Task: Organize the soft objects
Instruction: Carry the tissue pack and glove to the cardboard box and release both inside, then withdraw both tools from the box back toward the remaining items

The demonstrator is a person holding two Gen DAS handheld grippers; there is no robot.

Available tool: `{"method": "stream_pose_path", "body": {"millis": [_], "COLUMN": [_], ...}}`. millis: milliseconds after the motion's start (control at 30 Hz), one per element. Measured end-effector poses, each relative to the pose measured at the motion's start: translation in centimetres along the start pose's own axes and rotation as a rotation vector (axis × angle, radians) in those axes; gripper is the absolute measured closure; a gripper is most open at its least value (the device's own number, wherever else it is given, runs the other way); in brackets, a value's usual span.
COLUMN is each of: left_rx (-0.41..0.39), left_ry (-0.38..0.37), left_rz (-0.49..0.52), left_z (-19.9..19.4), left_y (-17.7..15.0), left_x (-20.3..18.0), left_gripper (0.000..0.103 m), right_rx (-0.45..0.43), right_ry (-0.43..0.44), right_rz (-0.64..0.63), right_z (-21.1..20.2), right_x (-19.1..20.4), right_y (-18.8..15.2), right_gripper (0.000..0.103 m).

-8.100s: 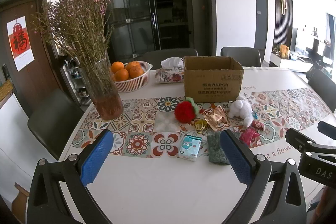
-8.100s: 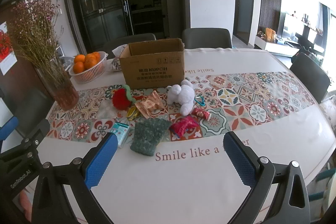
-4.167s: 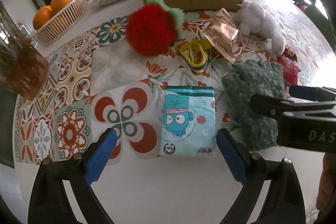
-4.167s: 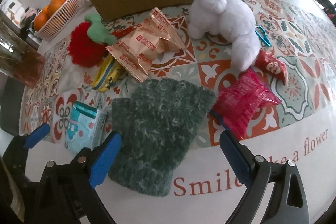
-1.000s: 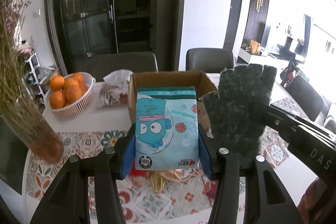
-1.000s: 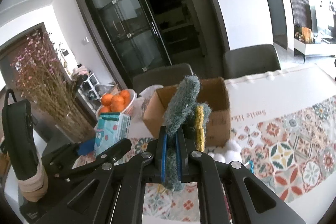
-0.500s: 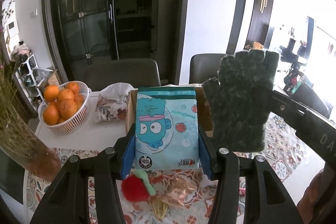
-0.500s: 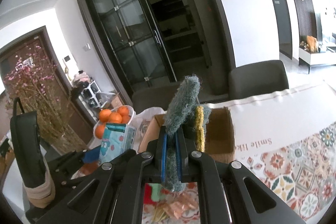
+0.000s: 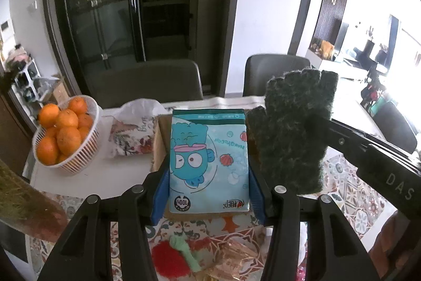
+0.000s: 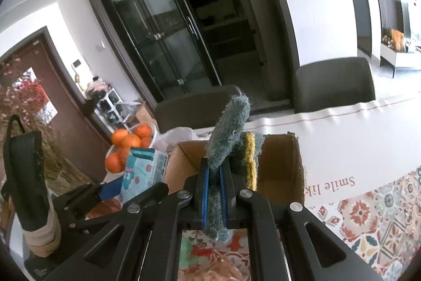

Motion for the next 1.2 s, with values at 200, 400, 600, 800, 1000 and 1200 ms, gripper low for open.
{"method": "stream_pose_path", "body": {"millis": [200,400,600,800,1000,1200], "left_rx": [0.059,0.130,0.198,0.180,0.141,0.090], "left_ry": [-0.004,0.012,0.011,0.046,0.058,0.083], "left_rz": [-0.004,0.024,0.040,0.036,0.022,-0.001], "left_z": [3.6,6.9,9.1,8.5,6.3,2.9], "left_y": [-0.1,-0.6,-1.7,-1.6,-1.5,-1.5], "left_x": [0.3,0.3,0.3,0.9,1.5,1.7], "left_gripper": [0.051,0.051,0.048,0.028,0.024,0.018], "right_rx": [0.071,0.161,0.239,0.305,0.268,0.164], "right_ry": [-0.005,-0.016,-0.032,-0.049,-0.064,-0.140], "right_rz": [-0.003,0.013,0.022,0.014,-0.014,-0.069], "right_z": [3.6,6.8,9.1,10.9,9.6,5.9], "right_x": [-1.1,-2.9,-4.3,-4.9,-4.2,-3.4], "right_y": [-0.3,-1.8,-3.4,-4.5,-3.7,-1.9], "right_gripper": [0.094,0.094,0.094,0.076,0.063,0.038]}}
Point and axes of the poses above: each gripper's, at about its wrist camera, not at the fingertips, and z roughly the way its jaws point, x to its left, y to its top, the point moved 7 cm from there along z, roughly the way its jaws point, and after that the axes turned 2 degrees about -x, right-handed, at the moved point
